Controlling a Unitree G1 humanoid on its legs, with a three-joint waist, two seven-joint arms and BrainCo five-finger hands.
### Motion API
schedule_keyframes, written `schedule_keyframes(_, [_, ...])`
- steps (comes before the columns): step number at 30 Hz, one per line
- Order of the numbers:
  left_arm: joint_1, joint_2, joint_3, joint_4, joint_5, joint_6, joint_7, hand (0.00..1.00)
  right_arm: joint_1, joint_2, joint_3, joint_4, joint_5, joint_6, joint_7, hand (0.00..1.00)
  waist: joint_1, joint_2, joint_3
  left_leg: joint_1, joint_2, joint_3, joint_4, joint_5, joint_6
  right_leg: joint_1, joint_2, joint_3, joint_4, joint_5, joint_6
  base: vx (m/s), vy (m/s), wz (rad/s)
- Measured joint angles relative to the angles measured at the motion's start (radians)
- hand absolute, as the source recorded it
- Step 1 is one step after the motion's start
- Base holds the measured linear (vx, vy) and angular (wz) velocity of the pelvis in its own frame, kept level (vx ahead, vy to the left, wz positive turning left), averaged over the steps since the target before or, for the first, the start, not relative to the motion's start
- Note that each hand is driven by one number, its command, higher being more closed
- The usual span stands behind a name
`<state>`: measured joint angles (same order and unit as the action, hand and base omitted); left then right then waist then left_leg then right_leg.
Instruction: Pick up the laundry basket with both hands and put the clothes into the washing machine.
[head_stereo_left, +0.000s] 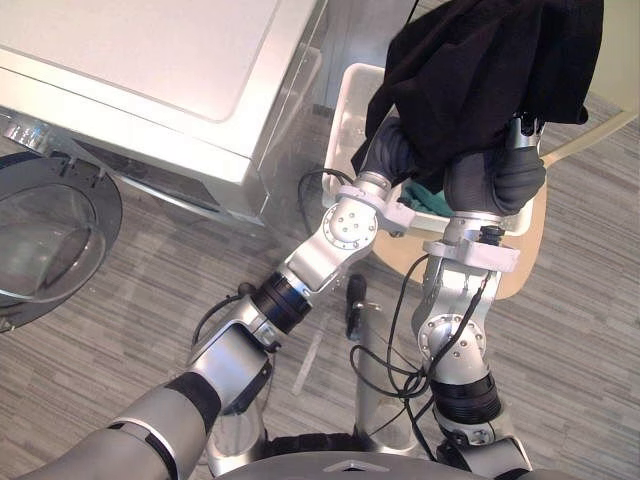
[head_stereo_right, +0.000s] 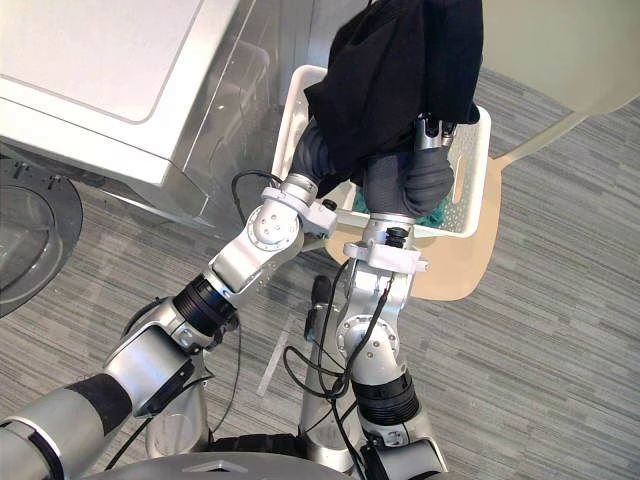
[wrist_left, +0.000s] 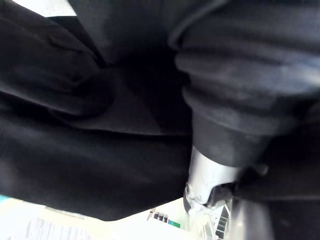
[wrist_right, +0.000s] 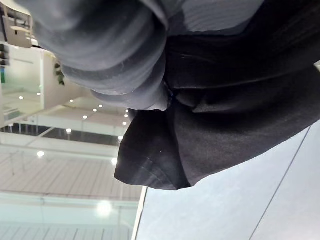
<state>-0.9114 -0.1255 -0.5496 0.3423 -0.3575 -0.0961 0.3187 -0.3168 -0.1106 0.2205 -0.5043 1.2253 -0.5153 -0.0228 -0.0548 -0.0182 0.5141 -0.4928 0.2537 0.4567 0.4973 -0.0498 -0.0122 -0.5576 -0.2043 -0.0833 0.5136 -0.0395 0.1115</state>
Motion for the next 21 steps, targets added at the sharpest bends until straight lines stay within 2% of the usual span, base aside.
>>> schedule_keyframes(5, [-0.011, -0.001, 0.003, -0.012, -0.072, -0.007, 0.006, 1.0, -0.003, 0.0, 0.002, 0.0, -0.019, -0.001, -0.013, 1.0, -0.005, 0.0, 0.0, 0.001, 0.01, 0.011, 0.034, -0.025, -0.003, 0.002, 0.003, 0.016, 0.0, 0.008, 0.012, 0.05, -0.009, -0.12])
schedule_keyframes(12, [-0.011, -0.001, 0.009, -0.038, -0.103, -0.032, 0.007, 1.0, -0.009, 0.001, 0.004, -0.036, -0.057, -0.002, -0.052, 1.0, -0.009, -0.001, -0.001, 0.009, 0.02, 0.012, 0.079, -0.057, 0.006, 0.015, 0.007, 0.023, 0.015, -0.001, 0.013, 0.05, 0.003, -0.03])
schedule_keyframes(19, [-0.011, -0.001, 0.019, -0.055, -0.112, -0.036, 0.008, 1.0, -0.008, 0.002, 0.004, -0.038, -0.092, -0.002, -0.054, 1.0, -0.009, -0.03, -0.025, 0.039, 0.018, 0.023, 0.098, -0.081, -0.003, 0.022, 0.001, 0.042, 0.056, -0.031, 0.019, 0.03, -0.008, -0.03])
schedule_keyframes(20, [-0.01, -0.001, 0.019, -0.055, -0.112, -0.036, 0.008, 1.0, -0.006, 0.002, 0.004, -0.038, -0.093, -0.002, -0.054, 0.0, -0.01, -0.034, -0.036, 0.042, 0.018, 0.025, 0.099, -0.083, -0.004, 0.023, 0.001, 0.044, 0.057, -0.034, 0.021, 0.03, -0.007, -0.06])
schedule_keyframes(21, [-0.01, -0.001, 0.019, -0.055, -0.112, -0.036, 0.008, 1.0, -0.005, 0.002, 0.004, -0.039, -0.095, -0.002, -0.056, 0.0, -0.013, -0.035, -0.044, 0.044, 0.019, 0.026, 0.101, -0.085, -0.004, 0.025, 0.001, 0.045, 0.057, -0.034, 0.021, 0.03, -0.004, -0.05])
